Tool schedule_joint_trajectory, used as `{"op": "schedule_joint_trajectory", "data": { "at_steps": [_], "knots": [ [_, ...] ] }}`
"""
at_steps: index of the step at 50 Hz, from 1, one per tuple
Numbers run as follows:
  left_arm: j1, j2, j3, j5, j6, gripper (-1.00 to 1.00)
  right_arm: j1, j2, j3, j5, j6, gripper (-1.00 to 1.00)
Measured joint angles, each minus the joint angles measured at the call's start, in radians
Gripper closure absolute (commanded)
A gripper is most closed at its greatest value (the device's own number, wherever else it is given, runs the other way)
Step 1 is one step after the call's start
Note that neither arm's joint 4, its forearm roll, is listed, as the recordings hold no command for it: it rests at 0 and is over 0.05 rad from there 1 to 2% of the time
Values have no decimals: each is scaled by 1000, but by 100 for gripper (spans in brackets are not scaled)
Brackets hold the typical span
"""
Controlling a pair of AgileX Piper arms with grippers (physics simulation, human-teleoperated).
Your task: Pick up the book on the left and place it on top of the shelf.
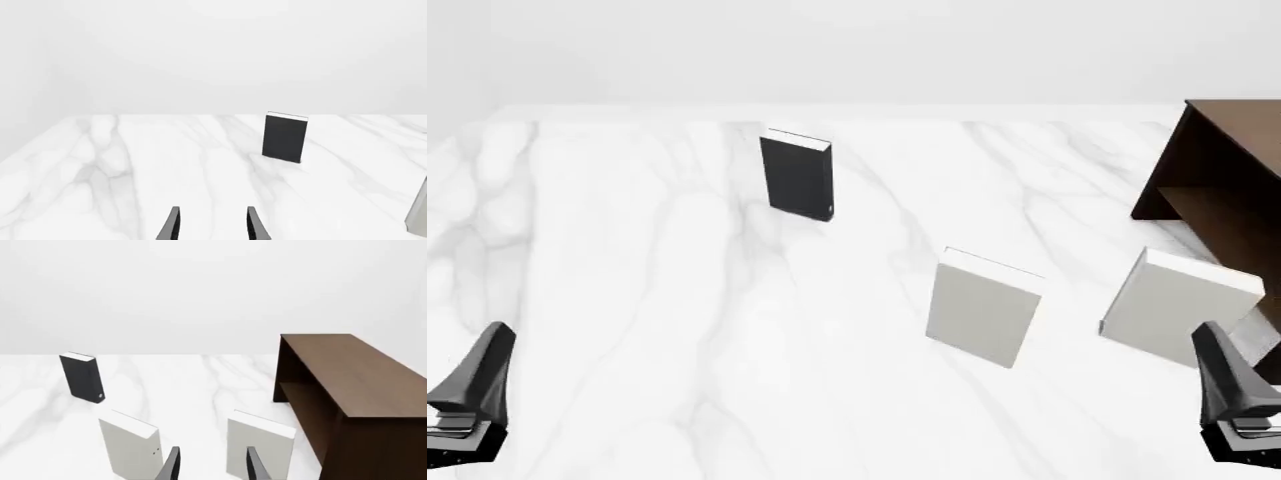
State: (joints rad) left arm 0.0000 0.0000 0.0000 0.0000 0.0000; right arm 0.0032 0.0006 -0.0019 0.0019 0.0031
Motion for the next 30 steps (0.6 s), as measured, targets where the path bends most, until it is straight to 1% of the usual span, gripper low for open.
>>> {"op": "schedule_joint_trajectory", "data": {
  "at_steps": [10,15,22,25,30],
  "knots": [
    [0,0,0,0,0,-100,3,4,-17,14,24,-100],
    [0,0,0,0,0,-100,10,3,-51,39,36,-100],
    [0,0,0,0,0,-100,47,9,-117,93,61,-100],
    [0,0,0,0,0,-100,65,22,-155,112,60,-100],
    [0,0,0,0,0,-100,99,64,-231,139,39,-100]
  ]
}}
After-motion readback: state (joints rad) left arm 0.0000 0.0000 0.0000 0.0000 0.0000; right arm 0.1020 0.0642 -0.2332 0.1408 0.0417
